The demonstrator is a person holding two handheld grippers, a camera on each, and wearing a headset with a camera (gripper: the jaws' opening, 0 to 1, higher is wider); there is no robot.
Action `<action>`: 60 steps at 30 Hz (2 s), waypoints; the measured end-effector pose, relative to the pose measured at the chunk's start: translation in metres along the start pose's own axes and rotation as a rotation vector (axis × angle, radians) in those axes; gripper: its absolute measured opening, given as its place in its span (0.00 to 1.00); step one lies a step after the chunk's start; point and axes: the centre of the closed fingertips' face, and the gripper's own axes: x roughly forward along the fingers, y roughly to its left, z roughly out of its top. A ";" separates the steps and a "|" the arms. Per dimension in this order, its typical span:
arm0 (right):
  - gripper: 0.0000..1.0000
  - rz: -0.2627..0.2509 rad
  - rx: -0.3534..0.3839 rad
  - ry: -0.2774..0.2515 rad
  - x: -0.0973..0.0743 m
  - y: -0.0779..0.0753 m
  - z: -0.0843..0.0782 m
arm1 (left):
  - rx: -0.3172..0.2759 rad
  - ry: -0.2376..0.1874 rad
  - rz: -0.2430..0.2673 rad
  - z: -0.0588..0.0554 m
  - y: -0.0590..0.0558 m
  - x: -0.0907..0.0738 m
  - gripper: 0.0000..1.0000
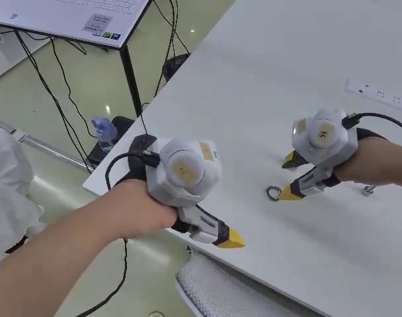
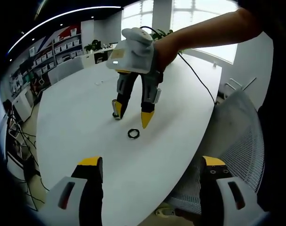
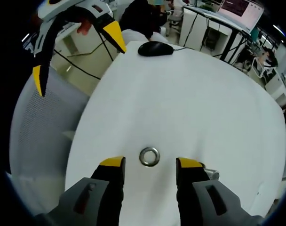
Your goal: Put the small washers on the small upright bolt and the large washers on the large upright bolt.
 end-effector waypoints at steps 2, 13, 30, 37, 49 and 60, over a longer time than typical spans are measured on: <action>0.45 -0.006 -0.028 0.008 0.004 0.000 -0.001 | 0.003 -0.005 0.001 0.001 0.001 0.000 0.85; 0.44 0.006 -0.023 0.033 0.031 -0.002 -0.013 | 0.003 -0.009 0.003 0.002 0.003 0.001 0.83; 0.39 0.003 -0.047 0.077 0.037 -0.003 -0.014 | -0.003 -0.018 0.005 0.003 0.003 0.001 0.81; 0.34 0.002 -0.052 0.094 0.037 -0.002 -0.013 | -0.004 -0.022 0.007 0.004 0.003 0.002 0.81; 0.23 -0.011 -0.025 0.164 0.039 -0.001 -0.013 | -0.009 -0.024 0.007 0.004 0.003 0.001 0.79; 0.21 -0.007 0.050 0.115 0.038 -0.004 -0.014 | -0.006 -0.022 0.005 0.005 0.002 0.001 0.78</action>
